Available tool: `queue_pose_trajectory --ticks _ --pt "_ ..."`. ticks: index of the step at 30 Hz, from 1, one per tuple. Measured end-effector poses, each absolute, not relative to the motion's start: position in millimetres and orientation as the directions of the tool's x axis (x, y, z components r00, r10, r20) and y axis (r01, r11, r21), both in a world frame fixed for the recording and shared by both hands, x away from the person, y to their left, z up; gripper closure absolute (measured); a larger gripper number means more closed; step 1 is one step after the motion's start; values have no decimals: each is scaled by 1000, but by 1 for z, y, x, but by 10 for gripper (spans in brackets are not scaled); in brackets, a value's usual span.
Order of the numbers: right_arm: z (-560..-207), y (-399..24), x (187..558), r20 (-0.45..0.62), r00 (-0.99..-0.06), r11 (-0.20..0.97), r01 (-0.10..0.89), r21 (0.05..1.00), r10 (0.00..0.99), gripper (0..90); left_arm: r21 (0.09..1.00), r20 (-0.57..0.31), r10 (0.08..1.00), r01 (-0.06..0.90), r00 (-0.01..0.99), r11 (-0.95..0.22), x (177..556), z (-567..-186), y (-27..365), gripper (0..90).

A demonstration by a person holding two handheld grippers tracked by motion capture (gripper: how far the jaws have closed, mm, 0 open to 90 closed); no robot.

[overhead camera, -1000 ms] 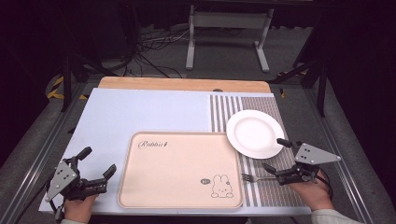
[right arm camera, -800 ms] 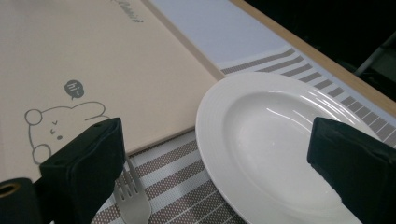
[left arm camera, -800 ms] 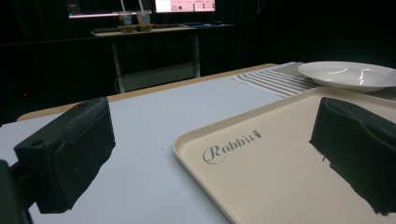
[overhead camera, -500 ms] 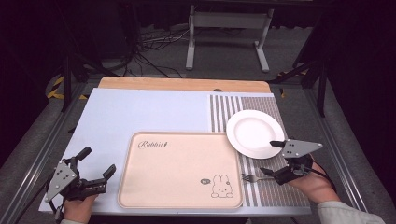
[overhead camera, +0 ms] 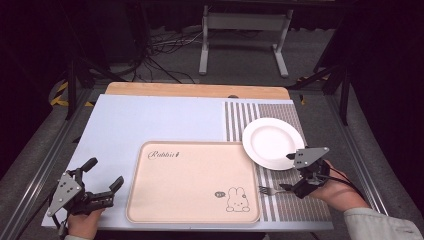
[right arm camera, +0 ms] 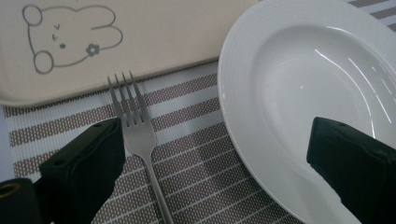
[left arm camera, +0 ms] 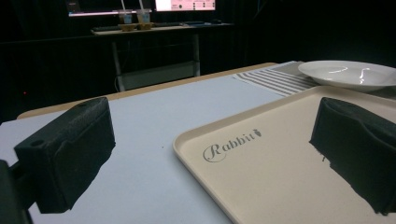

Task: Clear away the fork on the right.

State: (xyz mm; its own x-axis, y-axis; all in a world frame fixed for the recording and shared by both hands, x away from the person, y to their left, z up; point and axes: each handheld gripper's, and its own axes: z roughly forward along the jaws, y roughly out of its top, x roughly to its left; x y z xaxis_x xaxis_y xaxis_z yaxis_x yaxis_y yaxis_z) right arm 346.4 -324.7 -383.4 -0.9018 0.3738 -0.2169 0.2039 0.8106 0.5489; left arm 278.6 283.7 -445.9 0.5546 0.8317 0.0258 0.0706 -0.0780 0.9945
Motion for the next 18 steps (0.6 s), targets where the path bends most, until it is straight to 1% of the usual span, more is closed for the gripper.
queue_pose_trajectory --ticks 11,18 --pt "-386 -319 352 -195 -939 896 187 403 283 82 994 24 829 78 558 -81 279 -447 283 5" --pt "-386 -317 353 -183 -949 919 180 350 256 90 993 24 827 81 562 -83 280 -447 283 5"
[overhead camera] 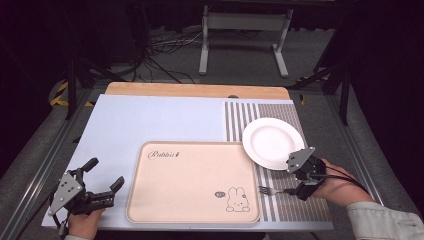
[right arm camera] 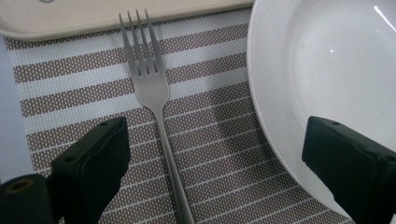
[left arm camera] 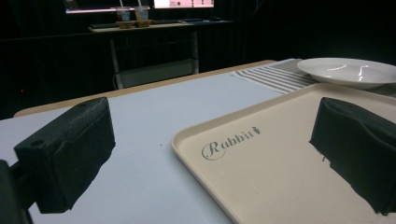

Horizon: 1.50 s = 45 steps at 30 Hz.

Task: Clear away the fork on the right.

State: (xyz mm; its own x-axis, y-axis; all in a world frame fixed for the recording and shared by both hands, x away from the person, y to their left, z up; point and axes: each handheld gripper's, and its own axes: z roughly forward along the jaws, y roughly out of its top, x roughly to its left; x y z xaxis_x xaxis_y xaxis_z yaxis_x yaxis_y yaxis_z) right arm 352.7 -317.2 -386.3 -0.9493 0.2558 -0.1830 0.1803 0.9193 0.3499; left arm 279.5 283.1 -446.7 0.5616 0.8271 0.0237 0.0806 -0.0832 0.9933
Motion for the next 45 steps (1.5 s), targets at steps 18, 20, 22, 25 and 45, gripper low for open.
queue_pose_trajectory --ticks 18,20,22,25,45 --pt "-403 -307 352 -79 -989 980 113 162 127 446 994 31 834 69 550 -82 277 -446 282 6" --pt "-405 -306 352 -69 -991 986 103 129 112 484 994 30 834 70 550 -82 277 -446 283 6" --pt "-406 -305 353 -60 -992 990 101 97 107 523 994 32 834 70 550 -84 277 -446 283 6" --pt "-407 -305 354 -52 -993 992 101 76 105 565 994 31 835 69 550 -82 277 -446 283 6" --pt "-413 -304 357 -32 -998 998 62 -11 62 837 994 35 838 65 544 -84 275 -445 284 9"
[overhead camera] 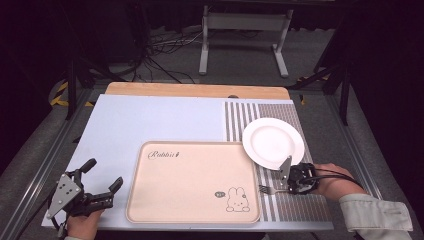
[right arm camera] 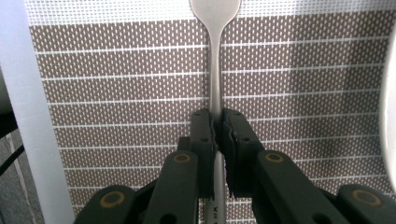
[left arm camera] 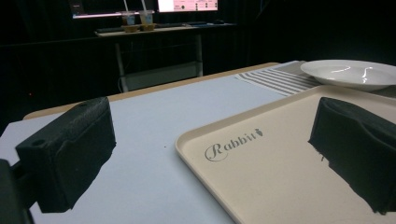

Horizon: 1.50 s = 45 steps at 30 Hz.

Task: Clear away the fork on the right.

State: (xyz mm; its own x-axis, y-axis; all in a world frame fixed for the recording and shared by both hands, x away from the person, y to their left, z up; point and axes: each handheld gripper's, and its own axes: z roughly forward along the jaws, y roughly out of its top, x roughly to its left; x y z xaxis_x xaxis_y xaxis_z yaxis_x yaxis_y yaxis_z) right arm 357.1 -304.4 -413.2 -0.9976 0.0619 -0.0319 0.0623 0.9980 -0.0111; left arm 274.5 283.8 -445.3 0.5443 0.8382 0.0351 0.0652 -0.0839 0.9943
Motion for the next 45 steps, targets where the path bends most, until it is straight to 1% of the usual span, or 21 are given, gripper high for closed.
queue_pose_trajectory --ticks 3,12,18,21,24,29,33,41,45 --pt "-413 -304 357 -29 -999 999 33 -21 33 839 995 32 839 66 543 -81 274 -445 284 9" --pt "-413 -304 357 -28 -999 999 32 -21 31 843 995 32 839 65 544 -80 275 -445 284 9" --pt "-408 -306 355 -42 -998 999 38 9 38 845 995 31 839 65 544 -79 275 -445 284 9" --pt "-400 -306 353 -52 -997 998 52 30 53 845 995 32 839 63 544 -79 275 -445 283 9" --pt "-390 -308 353 -65 -996 996 54 75 59 844 995 33 838 64 544 -81 275 -445 284 9" --pt "-376 -311 351 -95 -990 982 87 167 104 844 995 33 841 65 540 -81 276 -445 283 9" --pt "-366 -308 349 -122 -987 974 76 212 103 844 994 36 839 67 543 -86 277 -445 283 10" --pt "-347 -294 342 -153 -970 925 123 361 189 844 994 35 840 66 542 -84 277 -445 283 10" --pt "-340 -285 340 -144 -961 886 151 439 235 844 994 34 841 66 540 -83 277 -445 283 11"
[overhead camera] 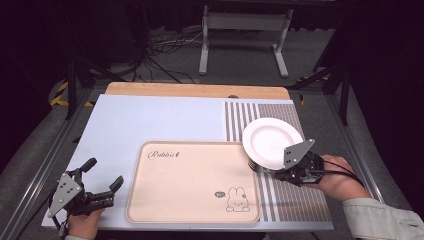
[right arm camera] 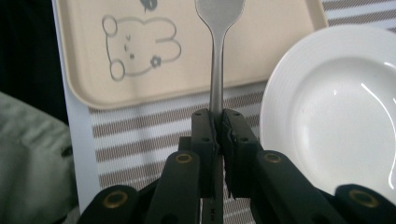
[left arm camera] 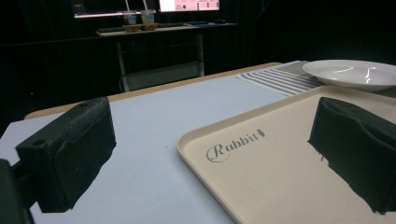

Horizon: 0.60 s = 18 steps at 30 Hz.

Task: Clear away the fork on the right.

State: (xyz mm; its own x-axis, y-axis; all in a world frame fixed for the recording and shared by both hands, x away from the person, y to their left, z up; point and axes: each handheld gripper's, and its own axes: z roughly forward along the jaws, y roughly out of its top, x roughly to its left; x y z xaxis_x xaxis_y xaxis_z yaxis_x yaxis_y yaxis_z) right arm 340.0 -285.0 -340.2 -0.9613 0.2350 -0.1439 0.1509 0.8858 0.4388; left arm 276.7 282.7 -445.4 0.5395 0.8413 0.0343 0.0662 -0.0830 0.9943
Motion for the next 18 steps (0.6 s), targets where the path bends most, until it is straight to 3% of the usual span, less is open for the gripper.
queue_pose_trajectory --ticks 18 --pt "-336 -261 342 -88 -903 775 307 552 420 844 994 33 844 67 535 -81 277 -445 283 12"
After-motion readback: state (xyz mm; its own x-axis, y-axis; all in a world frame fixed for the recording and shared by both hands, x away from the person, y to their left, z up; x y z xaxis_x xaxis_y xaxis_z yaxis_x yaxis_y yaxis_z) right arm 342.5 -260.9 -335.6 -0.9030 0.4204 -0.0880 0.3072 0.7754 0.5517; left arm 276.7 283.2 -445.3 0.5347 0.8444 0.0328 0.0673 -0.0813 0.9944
